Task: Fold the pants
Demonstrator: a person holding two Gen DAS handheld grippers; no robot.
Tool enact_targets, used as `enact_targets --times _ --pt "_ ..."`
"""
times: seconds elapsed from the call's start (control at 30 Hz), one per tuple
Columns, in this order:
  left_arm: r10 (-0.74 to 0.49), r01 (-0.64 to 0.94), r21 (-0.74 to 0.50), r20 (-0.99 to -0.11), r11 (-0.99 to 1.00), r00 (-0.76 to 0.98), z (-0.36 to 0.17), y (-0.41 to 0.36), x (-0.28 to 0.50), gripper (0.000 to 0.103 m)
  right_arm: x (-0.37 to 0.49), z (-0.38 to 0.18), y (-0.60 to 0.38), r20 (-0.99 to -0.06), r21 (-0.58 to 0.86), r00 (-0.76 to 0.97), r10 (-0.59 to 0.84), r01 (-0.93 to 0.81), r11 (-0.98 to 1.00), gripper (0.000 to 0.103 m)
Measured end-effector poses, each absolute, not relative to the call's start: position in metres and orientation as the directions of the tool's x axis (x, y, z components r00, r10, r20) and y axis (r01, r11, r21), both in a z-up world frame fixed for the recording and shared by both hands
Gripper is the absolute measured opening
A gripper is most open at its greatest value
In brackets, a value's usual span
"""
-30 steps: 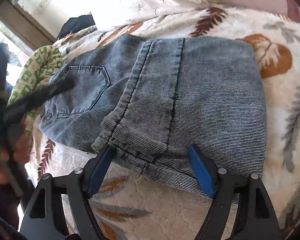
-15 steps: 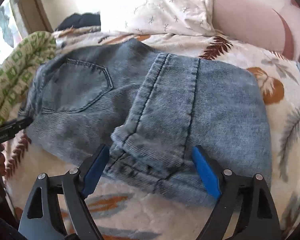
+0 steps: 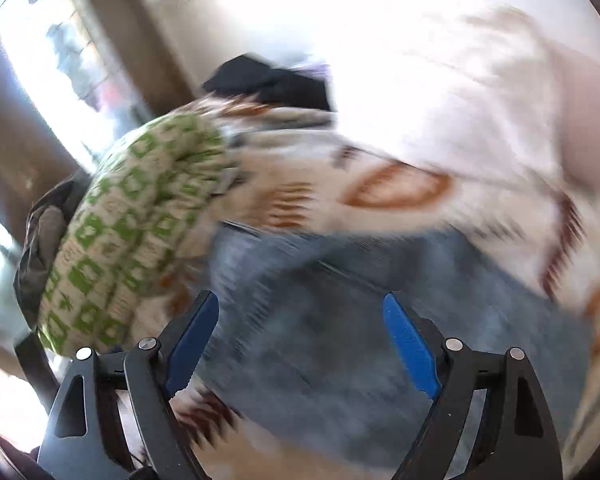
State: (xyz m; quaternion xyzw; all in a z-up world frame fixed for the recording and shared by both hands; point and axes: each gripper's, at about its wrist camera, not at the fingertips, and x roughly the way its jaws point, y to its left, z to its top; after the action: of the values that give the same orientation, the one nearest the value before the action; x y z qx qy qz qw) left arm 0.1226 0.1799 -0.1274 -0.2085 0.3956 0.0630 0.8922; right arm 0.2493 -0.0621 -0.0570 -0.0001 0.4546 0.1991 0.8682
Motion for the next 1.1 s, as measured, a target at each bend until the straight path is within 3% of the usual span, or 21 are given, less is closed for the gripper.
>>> enact_targets --times 0.3,0.5,0.53,0.57,0.67,0.73,1.1 --pt "-0.1 -0.262 -0.332 -0.77 0.906 0.629 -0.146 0.183 0.144 0.097 0.332 -0.112 0.062 -0.899 0.129 0.295 0.323 -0.526 0.841 0.085" --pt "-0.121 -0.254 -0.354 -0.763 0.9 0.635 -0.15 0.181 0.153 0.097 0.356 -0.162 0.094 -0.954 0.031 0.226 0.196 -0.576 0.817 0.084" --pt "-0.12 -0.255 -0.353 -0.763 0.9 0.635 -0.151 0.181 0.154 0.097 0.36 -0.177 0.094 -0.964 -0.029 0.234 0.129 -0.571 0.82 0.074" --pt "-0.119 -0.257 -0.353 -0.764 0.9 0.634 -0.151 0.181 0.154 0.097 0.362 -0.186 0.09 -0.969 -0.053 0.229 0.091 -0.556 0.83 0.055" --pt "-0.111 -0.26 -0.348 -0.762 0.901 0.638 -0.15 0.181 0.153 0.097 0.363 -0.188 0.078 -0.964 -0.072 0.257 0.075 -0.519 0.852 0.027" --pt "-0.105 -0.258 -0.342 -0.761 0.903 0.64 -0.149 0.18 0.15 0.097 0.362 -0.179 0.066 -0.954 -0.083 0.292 0.072 -0.483 0.872 0.016" --pt "-0.123 -0.213 -0.356 -0.722 0.91 0.681 -0.141 0.173 0.141 0.097 0.326 -0.117 0.022 -0.883 0.016 0.419 0.21 -0.421 0.907 0.013"
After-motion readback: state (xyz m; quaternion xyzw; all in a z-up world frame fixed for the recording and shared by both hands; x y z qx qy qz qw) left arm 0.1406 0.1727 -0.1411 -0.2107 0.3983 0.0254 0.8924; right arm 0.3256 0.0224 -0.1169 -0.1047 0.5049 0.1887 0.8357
